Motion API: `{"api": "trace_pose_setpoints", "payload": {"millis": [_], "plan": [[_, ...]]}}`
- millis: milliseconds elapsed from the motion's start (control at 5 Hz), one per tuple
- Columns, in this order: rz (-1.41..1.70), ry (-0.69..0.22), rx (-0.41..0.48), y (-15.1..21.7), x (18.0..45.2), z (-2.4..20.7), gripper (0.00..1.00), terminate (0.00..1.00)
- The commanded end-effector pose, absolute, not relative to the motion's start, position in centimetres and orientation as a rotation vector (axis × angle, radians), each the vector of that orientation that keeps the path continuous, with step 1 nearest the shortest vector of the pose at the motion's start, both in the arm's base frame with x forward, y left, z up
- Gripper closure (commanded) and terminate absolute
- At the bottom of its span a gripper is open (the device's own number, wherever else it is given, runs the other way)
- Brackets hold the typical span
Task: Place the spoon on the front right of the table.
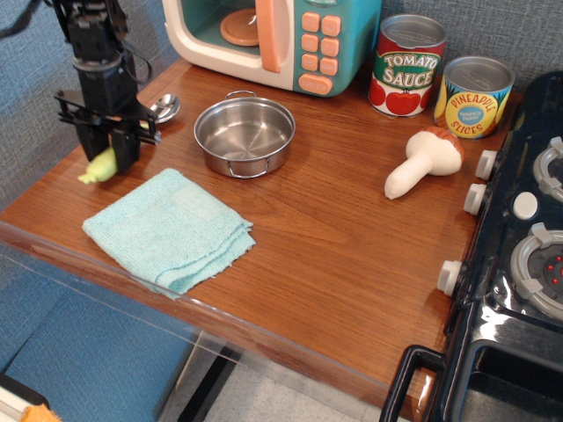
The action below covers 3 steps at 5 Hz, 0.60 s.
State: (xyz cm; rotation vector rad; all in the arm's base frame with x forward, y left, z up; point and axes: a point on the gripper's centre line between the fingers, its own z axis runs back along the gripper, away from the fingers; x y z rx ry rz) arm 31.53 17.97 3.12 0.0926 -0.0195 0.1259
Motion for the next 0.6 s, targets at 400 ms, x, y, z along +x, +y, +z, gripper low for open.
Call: {"api": "trace_pose_setpoints", "payload": {"millis": [400], "plan": [[-0.11,-0.106,-0.058,0.8,28.7,9.3,1.0,0.0]]}}
